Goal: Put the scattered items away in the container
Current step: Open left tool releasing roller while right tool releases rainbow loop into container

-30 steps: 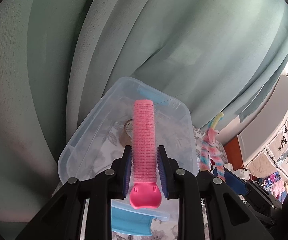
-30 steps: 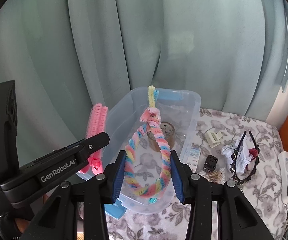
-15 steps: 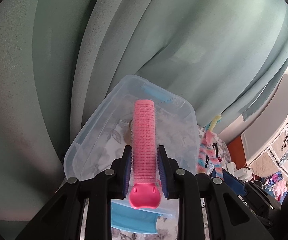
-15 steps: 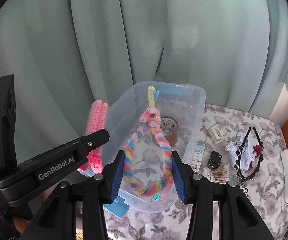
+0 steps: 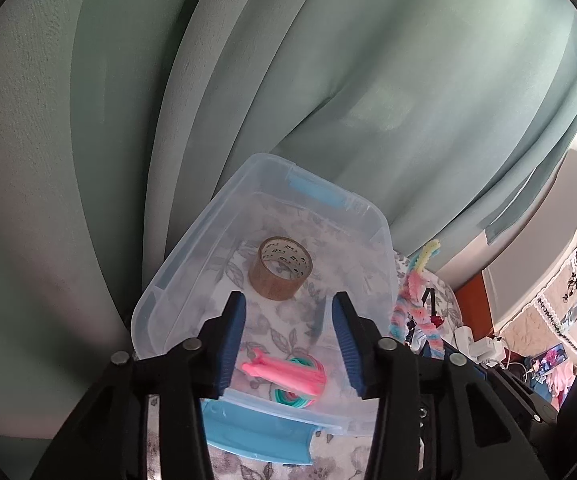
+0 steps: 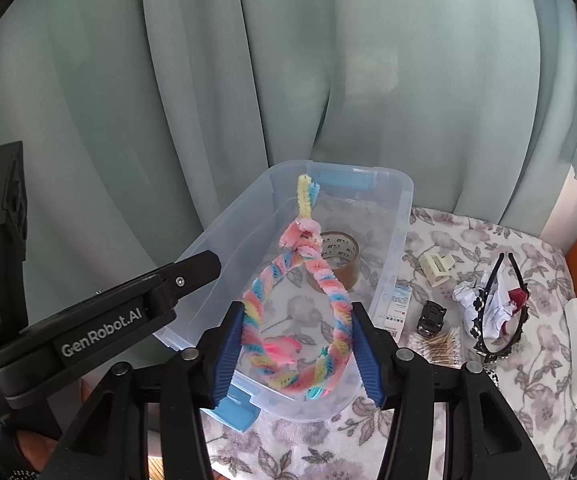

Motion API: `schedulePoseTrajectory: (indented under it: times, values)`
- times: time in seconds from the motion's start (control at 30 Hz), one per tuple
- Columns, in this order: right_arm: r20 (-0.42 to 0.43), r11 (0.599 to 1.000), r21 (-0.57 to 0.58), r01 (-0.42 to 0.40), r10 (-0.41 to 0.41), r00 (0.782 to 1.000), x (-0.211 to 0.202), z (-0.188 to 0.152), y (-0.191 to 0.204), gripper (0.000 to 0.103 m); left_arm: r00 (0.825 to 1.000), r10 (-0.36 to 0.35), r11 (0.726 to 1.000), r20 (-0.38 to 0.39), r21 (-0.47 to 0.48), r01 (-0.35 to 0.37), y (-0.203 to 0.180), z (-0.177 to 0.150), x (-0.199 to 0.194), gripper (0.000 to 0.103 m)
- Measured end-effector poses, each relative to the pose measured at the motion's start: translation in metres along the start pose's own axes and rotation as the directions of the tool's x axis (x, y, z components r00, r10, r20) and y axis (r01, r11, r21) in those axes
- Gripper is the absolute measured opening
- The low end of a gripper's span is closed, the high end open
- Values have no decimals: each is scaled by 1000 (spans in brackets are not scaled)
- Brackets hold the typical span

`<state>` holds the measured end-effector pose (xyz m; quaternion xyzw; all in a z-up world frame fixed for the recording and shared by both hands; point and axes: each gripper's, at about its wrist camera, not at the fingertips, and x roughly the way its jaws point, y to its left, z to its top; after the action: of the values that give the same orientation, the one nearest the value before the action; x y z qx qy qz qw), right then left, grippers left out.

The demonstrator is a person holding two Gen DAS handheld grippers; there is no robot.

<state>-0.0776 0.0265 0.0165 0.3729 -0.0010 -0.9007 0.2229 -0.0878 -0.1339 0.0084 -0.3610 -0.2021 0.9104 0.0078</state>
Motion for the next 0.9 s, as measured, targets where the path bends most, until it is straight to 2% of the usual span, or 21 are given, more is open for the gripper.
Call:
schedulePoseTrajectory:
  times: [0.23,0.37,0.63,0.9]
  values:
    - [-3,1000,-17,1,-1,1000,0,0,-1,66,1000,-5,1000,-6,-4,5,-5,2,-2,66]
    - [1,999,-32,3,-3,1000,-1,0,-1,77,1000,-1,1000,-10,-12,1,-7,3,-5,74]
    - [13,999,-34,14,-14,1000,-2,-4,-1,95,1000,17,1000,1,-15,-16,-9,2,-15,76]
    - [43,1000,9,23,-24,999,-19,-10,-13,95,1000,13,999,10,29,-13,-22,-4,-27,76]
